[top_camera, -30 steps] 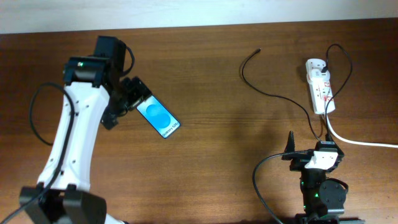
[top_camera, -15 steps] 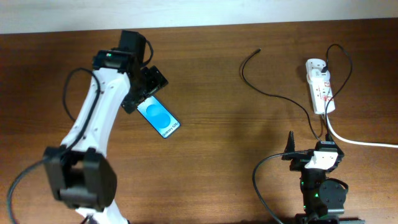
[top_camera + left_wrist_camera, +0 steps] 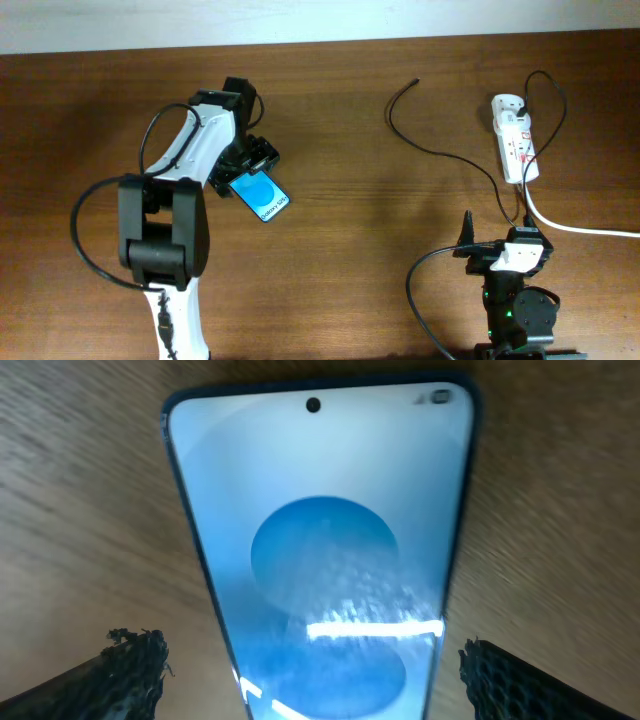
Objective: Plug charger to phone and switch on socket
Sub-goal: 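Close the left gripper on the phone's bottom edge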
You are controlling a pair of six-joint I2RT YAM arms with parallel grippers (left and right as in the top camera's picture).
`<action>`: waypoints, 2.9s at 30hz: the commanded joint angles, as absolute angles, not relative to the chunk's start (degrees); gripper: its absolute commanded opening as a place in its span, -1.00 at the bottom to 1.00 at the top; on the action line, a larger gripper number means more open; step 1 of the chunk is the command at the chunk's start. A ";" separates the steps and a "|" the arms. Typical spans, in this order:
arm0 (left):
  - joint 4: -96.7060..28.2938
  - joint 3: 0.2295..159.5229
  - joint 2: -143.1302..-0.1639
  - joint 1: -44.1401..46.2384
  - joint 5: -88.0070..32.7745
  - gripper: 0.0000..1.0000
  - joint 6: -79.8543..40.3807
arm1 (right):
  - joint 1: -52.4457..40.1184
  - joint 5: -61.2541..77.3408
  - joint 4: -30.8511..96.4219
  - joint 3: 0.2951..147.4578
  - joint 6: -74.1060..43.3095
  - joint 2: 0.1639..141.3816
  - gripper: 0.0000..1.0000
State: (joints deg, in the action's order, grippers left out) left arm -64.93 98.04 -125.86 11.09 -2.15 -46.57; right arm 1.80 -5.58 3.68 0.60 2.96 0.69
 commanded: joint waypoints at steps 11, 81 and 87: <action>-63.88 95.61 -131.59 13.19 -2.57 0.98 -47.31 | 1.45 -6.48 4.10 0.32 2.50 0.36 0.97; -51.22 79.15 -131.59 12.95 1.45 0.21 -51.24 | 1.45 -6.50 4.10 0.32 2.50 0.36 0.97; -51.96 80.01 -131.55 12.58 1.13 0.14 -48.31 | 1.45 -6.48 4.10 0.32 2.50 0.36 0.97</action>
State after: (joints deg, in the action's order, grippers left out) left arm -50.22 85.47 -122.93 13.32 4.23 -50.57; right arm 1.80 -5.58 3.68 0.60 3.01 0.69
